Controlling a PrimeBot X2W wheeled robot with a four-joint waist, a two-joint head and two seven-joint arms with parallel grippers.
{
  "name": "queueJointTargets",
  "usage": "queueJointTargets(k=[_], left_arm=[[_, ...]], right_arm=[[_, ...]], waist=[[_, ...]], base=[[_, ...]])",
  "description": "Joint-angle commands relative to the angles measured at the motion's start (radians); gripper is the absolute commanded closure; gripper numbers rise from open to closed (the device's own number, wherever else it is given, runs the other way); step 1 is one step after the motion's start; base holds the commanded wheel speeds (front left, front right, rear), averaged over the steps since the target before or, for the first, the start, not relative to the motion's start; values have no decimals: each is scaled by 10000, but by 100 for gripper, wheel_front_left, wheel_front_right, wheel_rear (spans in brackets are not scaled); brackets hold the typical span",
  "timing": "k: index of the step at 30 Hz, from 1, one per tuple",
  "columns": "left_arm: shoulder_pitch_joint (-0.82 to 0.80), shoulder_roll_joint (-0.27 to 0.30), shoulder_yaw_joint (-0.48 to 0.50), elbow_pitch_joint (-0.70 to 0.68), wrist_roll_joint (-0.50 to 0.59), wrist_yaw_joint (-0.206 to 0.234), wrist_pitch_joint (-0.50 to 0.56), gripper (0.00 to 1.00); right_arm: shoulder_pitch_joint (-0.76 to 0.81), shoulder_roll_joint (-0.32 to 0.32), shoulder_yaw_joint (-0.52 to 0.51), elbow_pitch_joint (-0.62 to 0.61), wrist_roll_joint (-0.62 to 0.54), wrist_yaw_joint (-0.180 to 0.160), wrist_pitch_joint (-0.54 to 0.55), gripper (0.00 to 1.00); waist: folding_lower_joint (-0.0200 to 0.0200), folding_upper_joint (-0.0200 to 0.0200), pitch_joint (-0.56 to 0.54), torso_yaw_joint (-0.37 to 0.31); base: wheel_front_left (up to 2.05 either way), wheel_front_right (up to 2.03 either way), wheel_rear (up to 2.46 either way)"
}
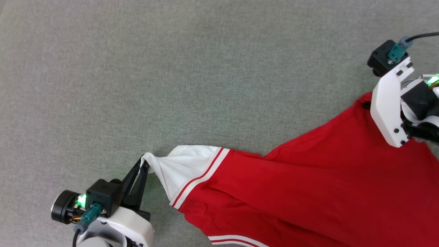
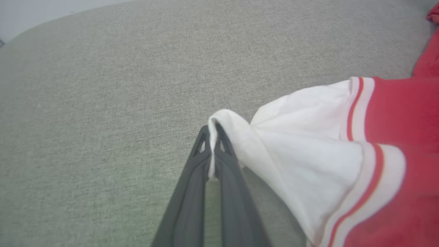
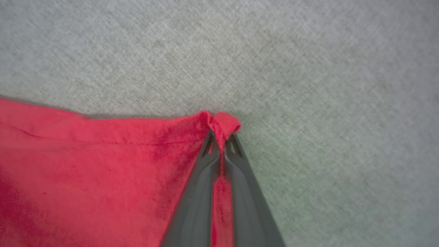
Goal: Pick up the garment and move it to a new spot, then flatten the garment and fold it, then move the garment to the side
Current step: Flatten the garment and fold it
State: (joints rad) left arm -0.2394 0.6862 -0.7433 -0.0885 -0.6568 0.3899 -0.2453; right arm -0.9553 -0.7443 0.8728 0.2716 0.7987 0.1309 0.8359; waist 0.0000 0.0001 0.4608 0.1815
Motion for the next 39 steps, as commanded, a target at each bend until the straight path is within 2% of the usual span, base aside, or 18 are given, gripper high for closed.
queueJointTargets(k=[1,9,12,19,27,33,39], left_arm=[[83,105,58,82,-20,-19,-49,100],[-598,695,238,-95,145,-361,262,100],[-1000,816,282,-228,225,-499,481,100],[-3022,1083,535,-283,604,-1105,1253,100],[-6117,815,908,371,1009,-2002,1920,100],[-8738,494,1142,1255,1387,-2703,2349,100],[-11460,51,1331,2490,1719,-3439,2554,100]], right_arm=[[-76,79,244,99,77,-2,-429,100],[-798,-217,566,-83,777,-4,-2352,100],[-958,-302,560,-46,901,-5,-2738,100],[-1741,-197,131,192,774,-5,-4481,100],[-2965,257,-887,1117,-257,-5,-6008,100],[-4465,954,-1742,1876,-1240,-5,-6240,100],[-6334,1561,-2174,2540,-2115,-5,-6095,100]], waist=[[0,-1,-387,-181],[0,-1,-1496,-609],[0,-1,-1661,-718],[0,-1,-1749,-1095],[0,-1,-1103,-1455],[0,-1,-338,-1629],[0,-1,385,-1664]], base=[[0,0,0],[0,0,0],[0,0,0],[0,0,0],[0,0,0],[0,0,0],[0,0,0]])
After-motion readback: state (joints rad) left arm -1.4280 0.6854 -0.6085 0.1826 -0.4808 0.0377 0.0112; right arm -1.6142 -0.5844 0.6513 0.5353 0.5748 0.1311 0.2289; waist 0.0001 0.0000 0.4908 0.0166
